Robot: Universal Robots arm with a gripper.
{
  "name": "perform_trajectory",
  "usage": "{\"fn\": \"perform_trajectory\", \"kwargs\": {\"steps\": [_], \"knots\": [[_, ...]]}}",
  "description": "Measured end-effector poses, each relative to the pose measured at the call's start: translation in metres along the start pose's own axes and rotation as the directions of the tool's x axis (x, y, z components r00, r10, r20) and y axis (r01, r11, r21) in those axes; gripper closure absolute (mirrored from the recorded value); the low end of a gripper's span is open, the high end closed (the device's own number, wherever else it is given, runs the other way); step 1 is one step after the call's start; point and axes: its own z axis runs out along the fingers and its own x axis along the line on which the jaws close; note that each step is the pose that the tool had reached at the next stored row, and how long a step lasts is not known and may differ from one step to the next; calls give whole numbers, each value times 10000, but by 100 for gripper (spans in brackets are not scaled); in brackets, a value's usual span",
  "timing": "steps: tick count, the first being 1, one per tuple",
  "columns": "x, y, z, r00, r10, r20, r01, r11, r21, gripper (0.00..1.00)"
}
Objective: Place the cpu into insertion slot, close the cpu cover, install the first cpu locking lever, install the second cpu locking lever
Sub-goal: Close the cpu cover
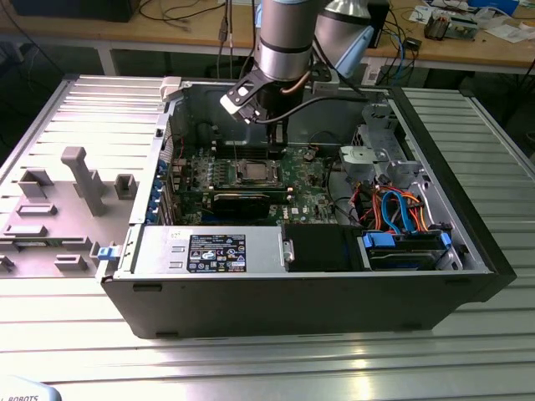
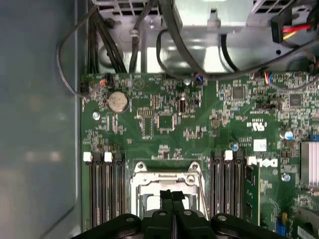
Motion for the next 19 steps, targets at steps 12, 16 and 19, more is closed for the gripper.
{"fn": "perform_trajectory", "kwargs": {"steps": [12,16,19], "knots": [[-2,-230,23,10000,1,1,-1,10000,1,89],[-1,-253,24,10000,0,-1,0,10000,0,89],[-2,-261,24,10000,0,0,0,10000,1,89]]}}
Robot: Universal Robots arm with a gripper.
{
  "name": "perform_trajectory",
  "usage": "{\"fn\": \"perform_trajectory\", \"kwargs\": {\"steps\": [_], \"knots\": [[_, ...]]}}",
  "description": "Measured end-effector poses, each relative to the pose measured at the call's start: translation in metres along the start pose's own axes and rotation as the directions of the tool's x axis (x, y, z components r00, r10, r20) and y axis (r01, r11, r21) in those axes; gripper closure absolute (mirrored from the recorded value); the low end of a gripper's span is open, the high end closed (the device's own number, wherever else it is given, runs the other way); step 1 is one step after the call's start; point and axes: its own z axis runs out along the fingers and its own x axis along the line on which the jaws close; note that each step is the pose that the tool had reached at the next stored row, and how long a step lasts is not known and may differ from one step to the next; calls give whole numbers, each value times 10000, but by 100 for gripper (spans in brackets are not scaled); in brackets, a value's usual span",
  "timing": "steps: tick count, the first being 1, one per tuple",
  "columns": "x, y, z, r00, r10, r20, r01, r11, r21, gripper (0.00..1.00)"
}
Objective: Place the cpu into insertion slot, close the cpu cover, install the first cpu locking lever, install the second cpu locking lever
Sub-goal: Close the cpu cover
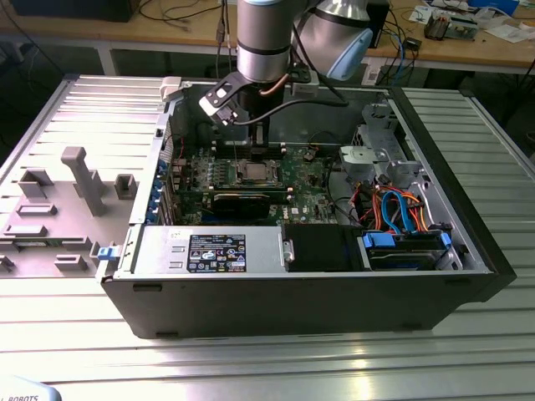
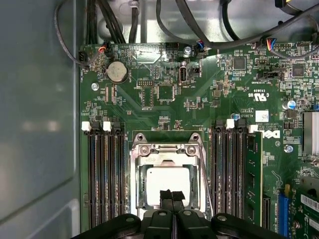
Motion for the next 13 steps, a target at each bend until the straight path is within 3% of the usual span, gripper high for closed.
{"fn": "perform_trajectory", "kwargs": {"steps": [5,7,9,13], "knots": [[-1,-27,12,10000,-51,-7,51,10000,2,89],[-1,-91,43,9999,-132,-60,132,9999,2,89],[-3,-163,92,9998,-205,-76,205,9998,4,89],[-6,-212,171,9996,-266,-76,266,9996,6,89]]}}
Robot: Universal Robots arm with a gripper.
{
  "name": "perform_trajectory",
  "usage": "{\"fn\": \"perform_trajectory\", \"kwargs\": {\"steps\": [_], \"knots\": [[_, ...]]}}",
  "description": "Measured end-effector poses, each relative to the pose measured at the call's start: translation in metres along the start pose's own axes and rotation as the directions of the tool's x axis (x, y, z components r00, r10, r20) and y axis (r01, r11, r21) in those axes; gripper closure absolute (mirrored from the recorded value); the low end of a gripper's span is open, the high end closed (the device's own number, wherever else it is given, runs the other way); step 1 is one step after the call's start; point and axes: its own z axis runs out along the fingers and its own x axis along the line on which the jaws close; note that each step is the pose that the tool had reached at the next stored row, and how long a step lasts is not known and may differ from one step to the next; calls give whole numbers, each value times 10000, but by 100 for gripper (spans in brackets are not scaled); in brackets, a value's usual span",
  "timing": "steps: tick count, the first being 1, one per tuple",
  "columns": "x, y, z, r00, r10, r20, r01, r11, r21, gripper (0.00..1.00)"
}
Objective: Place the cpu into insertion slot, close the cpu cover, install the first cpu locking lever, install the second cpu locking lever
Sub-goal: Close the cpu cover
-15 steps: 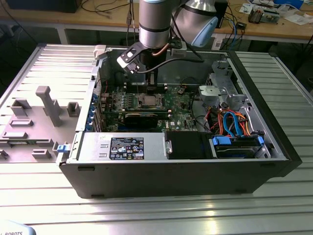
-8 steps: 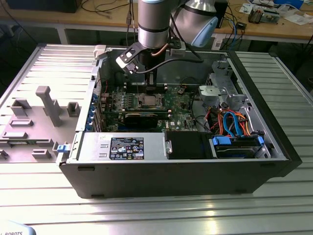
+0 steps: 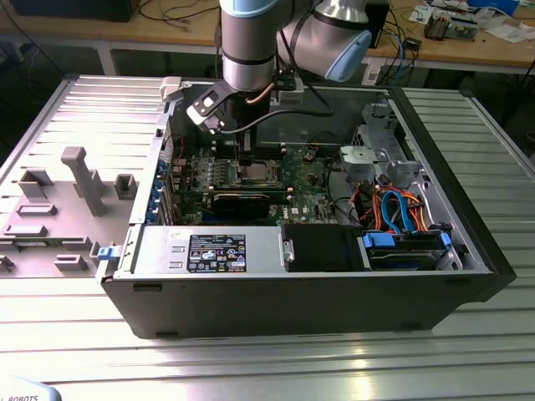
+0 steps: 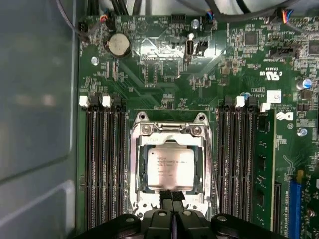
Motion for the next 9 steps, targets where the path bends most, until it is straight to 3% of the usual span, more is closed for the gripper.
{"fn": "perform_trajectory", "kwargs": {"steps": [4,9], "knots": [[-7,-5,75,10000,-18,-1,18,10000,1,89],[-7,-6,111,10000,-16,-2,16,10000,24,89]]}}
